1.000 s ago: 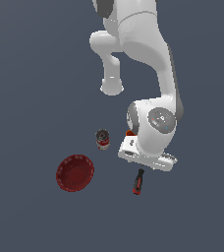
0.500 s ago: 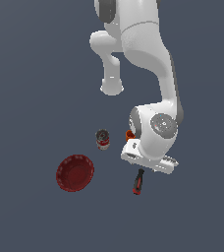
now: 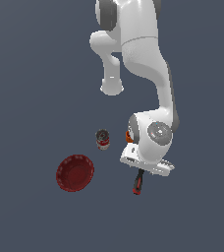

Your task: Pick up a designated object from a clutter of objects.

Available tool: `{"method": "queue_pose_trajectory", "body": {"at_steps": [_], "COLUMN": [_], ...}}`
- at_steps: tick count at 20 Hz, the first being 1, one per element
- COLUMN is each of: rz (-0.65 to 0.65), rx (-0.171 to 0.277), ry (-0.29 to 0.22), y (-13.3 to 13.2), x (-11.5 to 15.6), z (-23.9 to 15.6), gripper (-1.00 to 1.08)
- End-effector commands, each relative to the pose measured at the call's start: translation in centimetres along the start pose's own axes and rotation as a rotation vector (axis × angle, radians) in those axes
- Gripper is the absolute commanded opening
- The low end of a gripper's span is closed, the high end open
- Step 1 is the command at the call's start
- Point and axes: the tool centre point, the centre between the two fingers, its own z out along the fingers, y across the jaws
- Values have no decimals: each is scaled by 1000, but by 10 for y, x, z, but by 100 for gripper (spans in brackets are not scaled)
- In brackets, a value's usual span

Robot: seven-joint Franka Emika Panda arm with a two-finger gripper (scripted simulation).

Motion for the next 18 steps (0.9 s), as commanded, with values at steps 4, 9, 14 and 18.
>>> {"method": "queue_pose_trajectory", "body": {"at_steps": [4, 9, 14, 18], "rz": [1, 1, 1, 1], "rx": [0, 0, 0, 0], "ry": [1, 1, 1, 1], "y": [-1, -1, -1, -1], "x": [1, 1, 1, 1], "z": [15, 16, 16, 15], "gripper": [100, -100, -100, -100]}}
